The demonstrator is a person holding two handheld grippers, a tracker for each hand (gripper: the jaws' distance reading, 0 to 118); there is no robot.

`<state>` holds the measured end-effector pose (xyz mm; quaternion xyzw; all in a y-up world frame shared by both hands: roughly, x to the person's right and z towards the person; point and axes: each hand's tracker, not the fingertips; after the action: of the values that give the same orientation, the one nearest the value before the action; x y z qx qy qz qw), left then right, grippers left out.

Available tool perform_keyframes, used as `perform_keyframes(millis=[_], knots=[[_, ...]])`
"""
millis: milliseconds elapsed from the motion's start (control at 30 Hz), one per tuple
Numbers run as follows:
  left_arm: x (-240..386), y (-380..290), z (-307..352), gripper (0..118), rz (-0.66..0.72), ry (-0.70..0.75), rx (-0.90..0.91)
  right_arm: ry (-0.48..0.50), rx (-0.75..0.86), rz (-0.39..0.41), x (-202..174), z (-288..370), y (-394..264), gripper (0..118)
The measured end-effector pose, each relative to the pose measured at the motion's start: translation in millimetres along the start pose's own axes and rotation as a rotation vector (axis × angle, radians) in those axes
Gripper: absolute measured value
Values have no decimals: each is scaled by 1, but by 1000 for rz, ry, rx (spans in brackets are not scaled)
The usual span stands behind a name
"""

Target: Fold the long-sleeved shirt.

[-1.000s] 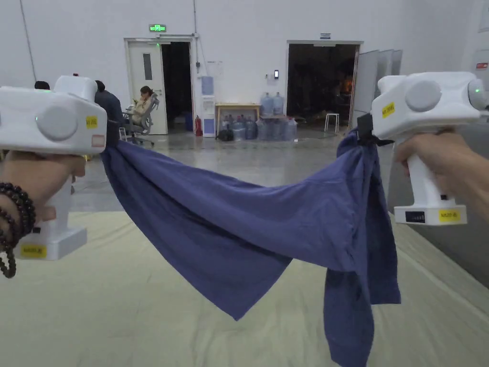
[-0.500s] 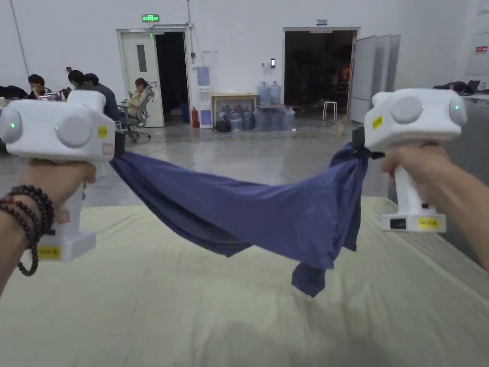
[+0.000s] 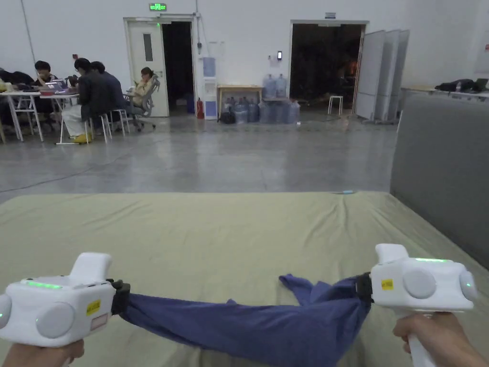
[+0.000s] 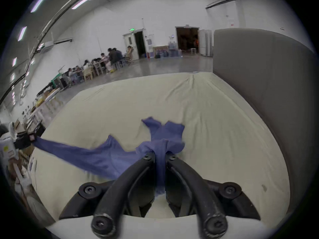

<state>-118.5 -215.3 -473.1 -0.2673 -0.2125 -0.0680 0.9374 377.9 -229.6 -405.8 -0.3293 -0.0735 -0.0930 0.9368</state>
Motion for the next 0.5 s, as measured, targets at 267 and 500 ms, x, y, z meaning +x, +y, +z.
perform_keyframes(millis=[267, 500], knots=[[18, -161, 87, 0, -116, -45, -147, 75, -214, -5, 15, 73, -170, 6], [31, -228, 92, 0, -130, -67, -257, 12, -294, 45, 13, 53, -226, 6]])
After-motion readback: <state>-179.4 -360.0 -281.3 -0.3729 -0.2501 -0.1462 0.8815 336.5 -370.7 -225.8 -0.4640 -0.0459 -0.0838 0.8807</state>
